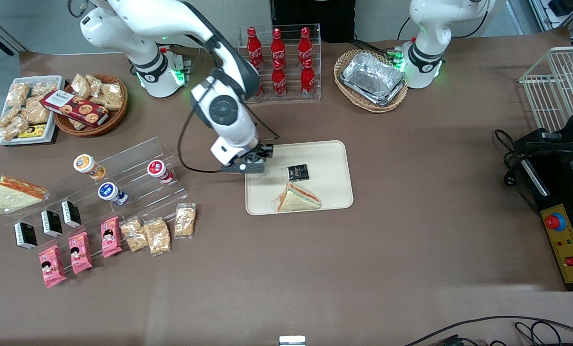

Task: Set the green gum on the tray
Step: 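Carry the green gum cup over the cream tray with the right gripper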

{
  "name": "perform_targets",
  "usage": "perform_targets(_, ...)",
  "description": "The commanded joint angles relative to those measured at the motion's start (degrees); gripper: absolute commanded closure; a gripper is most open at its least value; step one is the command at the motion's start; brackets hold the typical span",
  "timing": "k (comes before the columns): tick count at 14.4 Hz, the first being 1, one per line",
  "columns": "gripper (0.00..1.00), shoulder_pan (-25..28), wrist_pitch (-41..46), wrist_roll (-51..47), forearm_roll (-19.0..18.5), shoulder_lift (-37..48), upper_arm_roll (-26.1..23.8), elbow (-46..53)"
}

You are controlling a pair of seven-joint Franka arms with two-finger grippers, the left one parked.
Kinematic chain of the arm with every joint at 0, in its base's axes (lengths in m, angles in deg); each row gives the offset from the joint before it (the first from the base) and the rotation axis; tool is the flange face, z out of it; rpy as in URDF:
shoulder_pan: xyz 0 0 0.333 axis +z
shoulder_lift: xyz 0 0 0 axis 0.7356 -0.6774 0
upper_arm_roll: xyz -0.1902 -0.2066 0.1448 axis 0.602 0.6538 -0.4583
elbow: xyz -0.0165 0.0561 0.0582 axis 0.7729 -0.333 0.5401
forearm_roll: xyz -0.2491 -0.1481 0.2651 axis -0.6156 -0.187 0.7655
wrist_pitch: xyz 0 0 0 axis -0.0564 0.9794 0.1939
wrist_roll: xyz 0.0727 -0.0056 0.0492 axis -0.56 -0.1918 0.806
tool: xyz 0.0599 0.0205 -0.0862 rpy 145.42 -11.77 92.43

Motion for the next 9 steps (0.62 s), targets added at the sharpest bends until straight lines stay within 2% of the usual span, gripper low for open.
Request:
perform_targets(1, 0.82, 2.3, -3.7, -0.4, 0.9, -3.5, 0.8, -0.9)
perform_targets(5, 0.80, 3.5, -10.8, -0.3, 0.9, -3.8, 0.8, -6.4)
perform_targets(7, 0.71, 3.4, -10.8, -0.3, 0.9, -4.0, 0.8, -6.4)
perform_targets(8, 0.49, 3.4, -10.8, -0.3, 0.9, -4.3, 0.8, -6.4)
perform_targets(9, 0.00, 3.4, -10.8, -0.2, 0.9, -4.5, 0.8, -6.4)
